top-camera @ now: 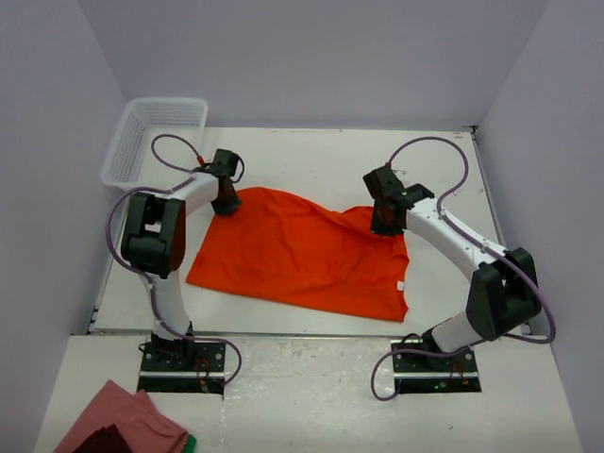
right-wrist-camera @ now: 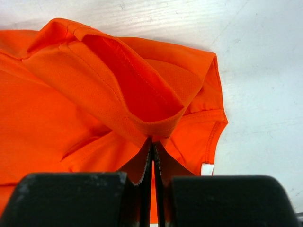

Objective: Fold and stack the t-shirts
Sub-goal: Grap the side of the flattened tshirt furthest away from the robot with both arms

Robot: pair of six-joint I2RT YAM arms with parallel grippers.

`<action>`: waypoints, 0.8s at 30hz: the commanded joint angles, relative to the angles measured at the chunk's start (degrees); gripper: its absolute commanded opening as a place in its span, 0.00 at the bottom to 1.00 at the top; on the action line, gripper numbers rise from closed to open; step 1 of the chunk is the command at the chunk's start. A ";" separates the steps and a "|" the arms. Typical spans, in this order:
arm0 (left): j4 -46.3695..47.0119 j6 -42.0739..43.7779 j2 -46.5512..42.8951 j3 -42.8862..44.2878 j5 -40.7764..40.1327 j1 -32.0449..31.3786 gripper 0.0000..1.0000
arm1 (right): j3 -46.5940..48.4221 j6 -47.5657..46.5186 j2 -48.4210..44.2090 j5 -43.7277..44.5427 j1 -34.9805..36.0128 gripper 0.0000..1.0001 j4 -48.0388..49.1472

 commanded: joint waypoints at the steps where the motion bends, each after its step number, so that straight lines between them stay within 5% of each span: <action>1: -0.13 -3.52 1.84 -2.45 0.00 0.34 0.00 | -2.24 3.44 -4.85 3.01 0.81 0.00 -2.18; 21: 3.20 -3.27 -8.97 -13.10 0.08 0.69 0.00 | -16.66 8.45 -11.19 -0.77 5.38 0.00 -2.45; 24: 4.26 -1.42 -11.43 -12.40 -0.25 0.43 0.00 | -15.44 7.41 -12.24 0.02 5.47 0.07 -2.54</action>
